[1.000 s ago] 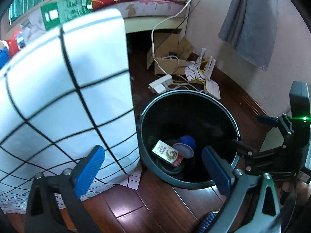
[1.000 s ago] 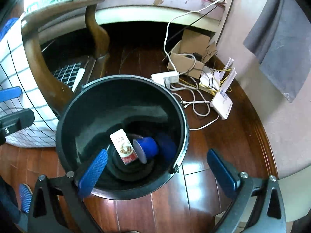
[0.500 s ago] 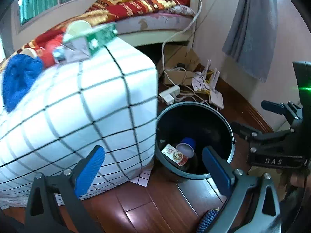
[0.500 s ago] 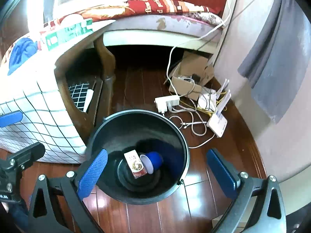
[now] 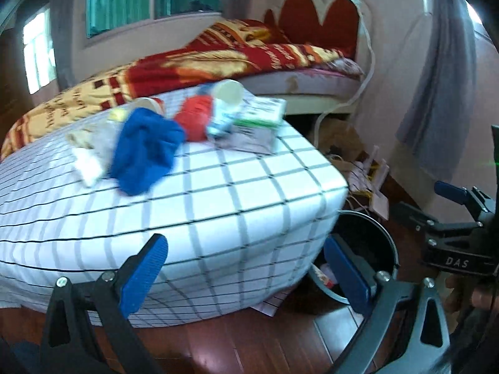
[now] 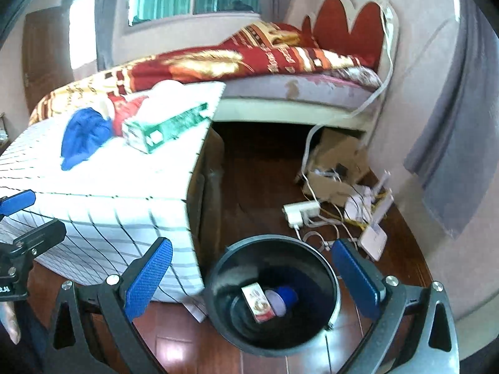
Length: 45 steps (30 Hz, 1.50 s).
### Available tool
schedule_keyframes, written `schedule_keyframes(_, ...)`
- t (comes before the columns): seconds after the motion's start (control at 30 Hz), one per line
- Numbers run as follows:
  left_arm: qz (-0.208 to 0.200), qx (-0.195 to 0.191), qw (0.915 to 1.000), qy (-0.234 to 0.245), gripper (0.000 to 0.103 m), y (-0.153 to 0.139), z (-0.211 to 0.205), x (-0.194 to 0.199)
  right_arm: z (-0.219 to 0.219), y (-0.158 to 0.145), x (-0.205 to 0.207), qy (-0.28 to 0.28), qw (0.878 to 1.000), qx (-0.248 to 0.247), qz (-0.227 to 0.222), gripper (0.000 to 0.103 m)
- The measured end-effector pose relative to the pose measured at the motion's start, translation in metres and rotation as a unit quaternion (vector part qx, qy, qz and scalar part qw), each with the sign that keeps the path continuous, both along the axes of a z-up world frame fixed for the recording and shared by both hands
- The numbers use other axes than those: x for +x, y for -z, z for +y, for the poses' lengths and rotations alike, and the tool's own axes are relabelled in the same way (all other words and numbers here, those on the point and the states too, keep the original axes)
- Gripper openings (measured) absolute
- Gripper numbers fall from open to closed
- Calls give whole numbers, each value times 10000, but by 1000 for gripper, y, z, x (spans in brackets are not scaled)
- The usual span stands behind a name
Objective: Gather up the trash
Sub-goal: 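Move both tools back toward the table, then grasp the green-white milk carton with right tool while left tool grasps white tissue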
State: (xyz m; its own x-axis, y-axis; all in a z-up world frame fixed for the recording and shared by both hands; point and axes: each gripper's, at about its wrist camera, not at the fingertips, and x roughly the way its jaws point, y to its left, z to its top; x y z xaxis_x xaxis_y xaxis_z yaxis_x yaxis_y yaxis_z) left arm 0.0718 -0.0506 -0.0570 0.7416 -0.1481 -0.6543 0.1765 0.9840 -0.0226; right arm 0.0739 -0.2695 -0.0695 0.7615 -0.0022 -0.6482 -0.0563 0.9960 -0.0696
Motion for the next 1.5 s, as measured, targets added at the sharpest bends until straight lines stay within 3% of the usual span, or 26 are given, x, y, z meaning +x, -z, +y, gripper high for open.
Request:
schedule_keyframes(0.3, -207, -102, 9980, -582, 101, -9, 65, 5, 54, -19, 26, -392, 9991, 108, -74, 103)
schedule_keyframes(0.8, -81, -160, 9885, -1500, 97, 0, 154, 45, 120, -20, 106, -81, 9989, 439, 142, 103)
schedule_keyframes(1.17, 138, -97, 9857, -1675, 85, 8, 175, 109, 134, -2, 173, 279, 9981, 232, 497, 103)
schedule_keyframes(1.5, 506, -269, 9834, -1724, 84, 24, 180, 138, 139, 4, 190, 150, 9975, 227, 656, 101)
